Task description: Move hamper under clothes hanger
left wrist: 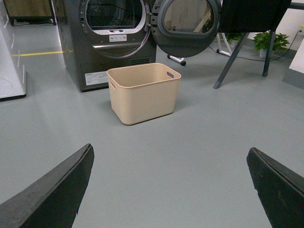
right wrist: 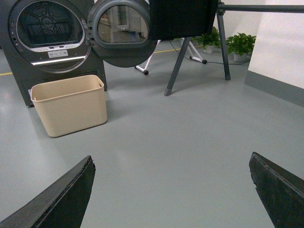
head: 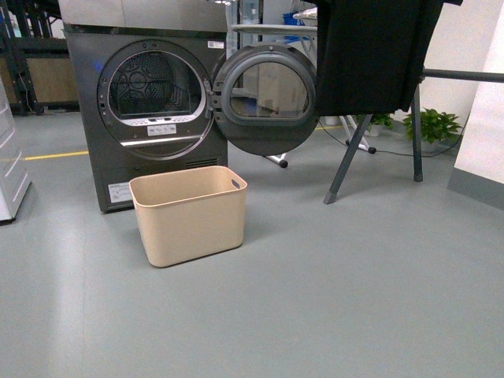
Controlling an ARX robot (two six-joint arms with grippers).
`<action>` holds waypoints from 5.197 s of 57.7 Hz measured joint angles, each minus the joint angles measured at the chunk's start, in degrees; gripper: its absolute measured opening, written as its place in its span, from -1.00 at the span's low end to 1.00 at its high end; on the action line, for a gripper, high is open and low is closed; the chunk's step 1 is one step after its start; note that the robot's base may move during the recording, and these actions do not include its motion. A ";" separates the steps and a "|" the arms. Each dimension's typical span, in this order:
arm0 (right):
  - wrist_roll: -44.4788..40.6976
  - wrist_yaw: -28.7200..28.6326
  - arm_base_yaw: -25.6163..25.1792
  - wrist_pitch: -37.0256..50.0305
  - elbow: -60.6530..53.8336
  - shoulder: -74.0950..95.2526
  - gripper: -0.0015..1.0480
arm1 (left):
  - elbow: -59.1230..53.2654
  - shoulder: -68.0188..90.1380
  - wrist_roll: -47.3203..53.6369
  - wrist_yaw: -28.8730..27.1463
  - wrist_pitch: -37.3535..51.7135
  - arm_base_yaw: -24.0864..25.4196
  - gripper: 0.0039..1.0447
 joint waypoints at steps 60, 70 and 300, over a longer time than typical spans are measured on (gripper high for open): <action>0.00 0.07 0.00 -0.04 0.00 0.00 0.85 | 0.00 0.00 0.02 0.11 -0.07 0.00 0.88; 0.00 0.02 0.00 -0.07 0.00 0.00 0.85 | 0.00 -0.02 0.00 0.02 -0.07 0.00 0.88; 8.07 -3.82 6.01 39.67 31.87 116.21 0.85 | 43.43 117.48 -7.39 1.16 24.41 -2.71 0.88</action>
